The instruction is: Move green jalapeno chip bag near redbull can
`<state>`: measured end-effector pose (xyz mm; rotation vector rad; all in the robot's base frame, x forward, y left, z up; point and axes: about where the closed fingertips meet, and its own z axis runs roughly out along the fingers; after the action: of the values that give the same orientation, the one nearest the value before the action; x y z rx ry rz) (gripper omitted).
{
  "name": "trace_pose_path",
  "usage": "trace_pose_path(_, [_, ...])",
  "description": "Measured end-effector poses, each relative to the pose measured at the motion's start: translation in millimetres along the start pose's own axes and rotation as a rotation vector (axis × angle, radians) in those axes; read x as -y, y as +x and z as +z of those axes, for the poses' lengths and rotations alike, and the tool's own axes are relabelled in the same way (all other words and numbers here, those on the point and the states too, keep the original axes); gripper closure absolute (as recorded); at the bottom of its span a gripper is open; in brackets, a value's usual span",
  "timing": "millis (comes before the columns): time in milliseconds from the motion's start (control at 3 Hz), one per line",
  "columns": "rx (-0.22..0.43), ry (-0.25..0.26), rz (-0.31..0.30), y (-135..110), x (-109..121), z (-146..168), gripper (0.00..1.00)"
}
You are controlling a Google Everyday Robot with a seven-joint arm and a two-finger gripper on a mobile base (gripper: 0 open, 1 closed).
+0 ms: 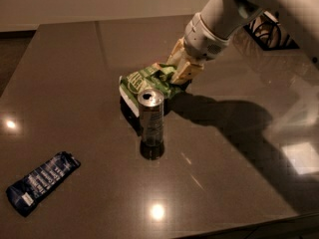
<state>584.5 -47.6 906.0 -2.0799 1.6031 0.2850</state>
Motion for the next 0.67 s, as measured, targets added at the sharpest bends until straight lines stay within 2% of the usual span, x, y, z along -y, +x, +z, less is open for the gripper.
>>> trace_pose_path(333, [0.013, -0.013, 0.028, 9.3, -9.7, -0.1, 0.85])
trace_pose_path(667, [0.015, -0.015, 0.030, 9.5, -10.3, 1.5, 0.61])
